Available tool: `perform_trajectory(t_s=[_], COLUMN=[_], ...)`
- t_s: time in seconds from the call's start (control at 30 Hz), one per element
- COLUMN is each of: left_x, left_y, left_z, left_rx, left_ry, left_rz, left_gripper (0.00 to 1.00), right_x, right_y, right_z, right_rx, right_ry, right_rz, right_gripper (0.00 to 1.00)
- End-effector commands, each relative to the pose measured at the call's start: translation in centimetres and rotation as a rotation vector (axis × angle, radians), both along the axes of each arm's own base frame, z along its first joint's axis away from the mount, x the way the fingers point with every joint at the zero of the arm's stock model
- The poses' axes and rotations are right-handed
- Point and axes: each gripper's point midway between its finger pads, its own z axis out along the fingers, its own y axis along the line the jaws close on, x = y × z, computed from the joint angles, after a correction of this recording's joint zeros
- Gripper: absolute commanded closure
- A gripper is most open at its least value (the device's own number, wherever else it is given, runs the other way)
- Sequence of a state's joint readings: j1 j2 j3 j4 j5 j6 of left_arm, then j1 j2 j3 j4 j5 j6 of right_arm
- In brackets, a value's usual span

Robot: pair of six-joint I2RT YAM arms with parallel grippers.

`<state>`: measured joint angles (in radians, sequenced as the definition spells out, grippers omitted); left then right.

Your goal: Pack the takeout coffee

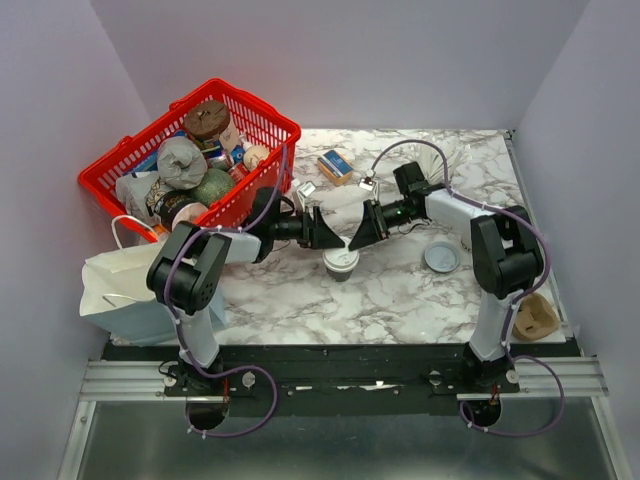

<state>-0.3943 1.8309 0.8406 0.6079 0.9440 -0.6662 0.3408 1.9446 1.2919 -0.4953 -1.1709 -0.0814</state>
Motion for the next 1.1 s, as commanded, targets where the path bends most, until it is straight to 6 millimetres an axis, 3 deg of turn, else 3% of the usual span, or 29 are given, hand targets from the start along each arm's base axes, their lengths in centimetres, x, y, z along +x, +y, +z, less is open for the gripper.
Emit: perform_trajectory(t_s=[0.0,0.3,0.57,0.63,0.77,0.87,1.07], left_x=[1.2,0.7,1.0,1.0,1.2,1.1,0.0], left_y=[1.0,0.8,1.2,1.0,0.8,0.7,0.9], left_z=[-2.2,-3.7,-5.5,-4.5,-0.4,1.0,2.0], left_rx=[0.003,-0.074,-0.028,-0.042,-0.086,-0.102,-0.108], left_ry=[-0.005,-0.038,-0.096,-0.114,-0.149,-0.127,-0.115], left_rz=[0.069,0.047,0.049,0.034,0.010,0.008,-0.007], left_gripper=[0.18,0.20,0.20,0.20,0.18,0.16,0.14], right_x=[-0.2,0.2,1.0,1.4,1.8,1.6,2.0], right_y=[0.3,0.2,0.4,0.7,0.9,0.8,-0.2], right_z=[-2.8,-3.8,-4.1,-2.4,2.0,4.7,6.7], right_rx=[-0.047,-0.048,-0.038,-0.004,0.056,0.095,0.082], right_ry=[-0.030,-0.094,-0.141,-0.187,-0.267,-0.310,-0.375], right_rz=[-0.016,-0.037,-0.044,-0.029,0.001,0.037,0.071], right_gripper=[0.49,0.49,0.48,0.46,0.39,0.33,0.21])
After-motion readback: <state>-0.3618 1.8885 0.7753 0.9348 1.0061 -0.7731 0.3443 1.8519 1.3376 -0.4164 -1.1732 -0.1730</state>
